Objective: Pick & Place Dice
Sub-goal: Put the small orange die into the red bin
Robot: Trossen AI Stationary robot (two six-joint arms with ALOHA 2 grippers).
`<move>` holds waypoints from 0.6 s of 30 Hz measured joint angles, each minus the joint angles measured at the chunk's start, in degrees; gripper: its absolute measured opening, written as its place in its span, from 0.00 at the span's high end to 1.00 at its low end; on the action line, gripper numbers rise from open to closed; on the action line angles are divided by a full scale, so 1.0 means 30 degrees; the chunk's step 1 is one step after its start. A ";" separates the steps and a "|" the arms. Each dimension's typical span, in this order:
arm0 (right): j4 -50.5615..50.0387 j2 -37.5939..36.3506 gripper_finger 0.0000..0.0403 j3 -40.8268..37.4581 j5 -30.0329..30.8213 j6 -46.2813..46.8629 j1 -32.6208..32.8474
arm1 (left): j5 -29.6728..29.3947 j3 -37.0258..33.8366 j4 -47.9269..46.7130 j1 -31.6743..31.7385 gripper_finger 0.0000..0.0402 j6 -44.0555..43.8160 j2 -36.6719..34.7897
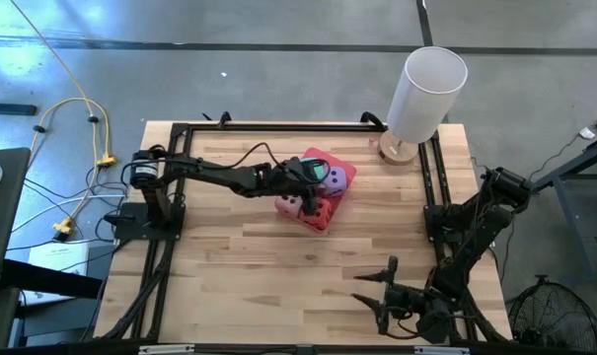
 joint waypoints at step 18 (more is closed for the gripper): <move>-0.0846 0.0000 0.52 0.0000 -0.0666 0.0852 -0.0233 | 0.1854 0.0002 -0.2547 -0.1338 0.68 -0.1958 -0.0005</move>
